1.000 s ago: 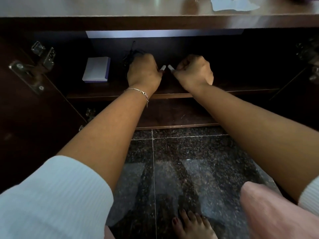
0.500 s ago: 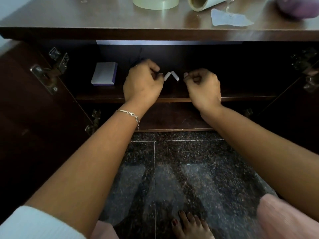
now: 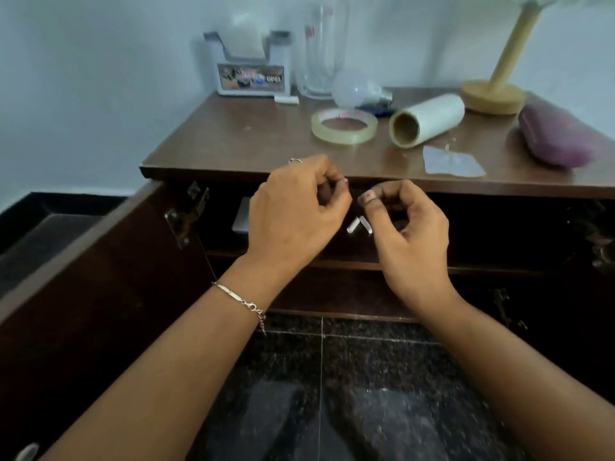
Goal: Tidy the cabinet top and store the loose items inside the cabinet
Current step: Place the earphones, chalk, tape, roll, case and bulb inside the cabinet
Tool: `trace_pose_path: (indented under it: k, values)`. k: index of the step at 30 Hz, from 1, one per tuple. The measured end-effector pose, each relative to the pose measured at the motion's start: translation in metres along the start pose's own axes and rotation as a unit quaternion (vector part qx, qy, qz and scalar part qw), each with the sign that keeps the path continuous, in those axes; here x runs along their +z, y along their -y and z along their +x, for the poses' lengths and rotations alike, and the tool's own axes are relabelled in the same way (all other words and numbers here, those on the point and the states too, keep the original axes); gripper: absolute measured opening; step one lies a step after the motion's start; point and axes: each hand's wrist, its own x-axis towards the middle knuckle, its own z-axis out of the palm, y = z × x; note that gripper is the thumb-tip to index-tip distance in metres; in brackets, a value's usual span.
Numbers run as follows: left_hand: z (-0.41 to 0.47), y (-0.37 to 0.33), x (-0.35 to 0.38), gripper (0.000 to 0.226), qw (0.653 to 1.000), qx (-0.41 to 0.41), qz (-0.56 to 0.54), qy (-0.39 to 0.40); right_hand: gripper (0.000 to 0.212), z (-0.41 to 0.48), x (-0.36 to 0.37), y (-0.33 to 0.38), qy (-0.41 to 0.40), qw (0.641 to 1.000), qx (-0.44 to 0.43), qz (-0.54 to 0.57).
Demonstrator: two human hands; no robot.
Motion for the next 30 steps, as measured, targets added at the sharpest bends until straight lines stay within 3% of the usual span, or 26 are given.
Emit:
trace_pose_path:
  k: [5, 8, 9, 12, 17, 21, 30]
  values:
    - [0.031, 0.007, -0.017, 0.007, 0.998, -0.025, -0.043, -0.039, 0.008, 0.018, 0.005, 0.024, -0.004, 0.998, -0.062, -0.001]
    - [0.059, 0.028, -0.021, 0.005, 0.995, -0.067, -0.072, -0.036, 0.018, 0.039, 0.011, 0.034, 0.015, 0.992, -0.108, -0.068]
    - [0.069, 0.037, -0.021, 0.001, 0.995, -0.082, -0.057, -0.014, 0.023, 0.048, 0.015, 0.036, 0.031, 0.987, -0.122, -0.105]
    - [0.099, 0.065, -0.019, 0.028, 0.99, -0.112, 0.015, 0.085, 0.035, 0.076, 0.031, 0.038, 0.107, 0.957, -0.144, -0.229]
    - [0.123, 0.078, -0.006, 0.043, 0.966, -0.087, 0.142, 0.198, 0.055, 0.112, 0.057, 0.039, 0.203, 0.902, -0.13, -0.357]
    - [0.133, 0.077, 0.001, 0.043, 0.956, -0.065, 0.189, 0.216, 0.061, 0.121, 0.066, 0.037, 0.223, 0.889, -0.12, -0.382]
    - [0.159, 0.083, 0.015, 0.046, 0.956, -0.025, 0.194, 0.22, 0.06, 0.12, 0.066, 0.035, 0.231, 0.895, -0.097, -0.37]
